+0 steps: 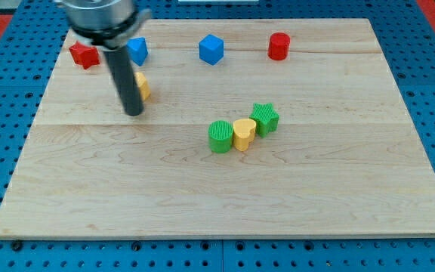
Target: Move the yellow hexagon to left and slightly down
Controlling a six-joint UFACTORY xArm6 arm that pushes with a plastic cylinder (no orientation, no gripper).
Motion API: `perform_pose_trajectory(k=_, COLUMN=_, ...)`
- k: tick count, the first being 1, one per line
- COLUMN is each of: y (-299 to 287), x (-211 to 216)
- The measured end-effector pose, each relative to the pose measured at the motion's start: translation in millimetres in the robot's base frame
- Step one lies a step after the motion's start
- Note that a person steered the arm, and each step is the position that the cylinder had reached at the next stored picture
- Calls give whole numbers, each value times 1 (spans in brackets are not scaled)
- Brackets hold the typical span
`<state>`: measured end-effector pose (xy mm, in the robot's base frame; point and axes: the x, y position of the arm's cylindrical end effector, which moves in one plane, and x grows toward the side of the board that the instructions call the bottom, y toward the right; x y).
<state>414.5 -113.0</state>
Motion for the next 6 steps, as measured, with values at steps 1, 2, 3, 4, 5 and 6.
perform_pose_trajectory(k=1, y=60, x=-38)
perform_pose_trajectory(k=2, y=57, x=-43)
perform_pose_trajectory(k=3, y=15, x=-52)
perform_pose_trajectory(k=4, y=-25, x=-58)
perform_pose_trajectory(k=5, y=-41, x=-58)
perform_pose_trajectory(k=6, y=-56, x=-52)
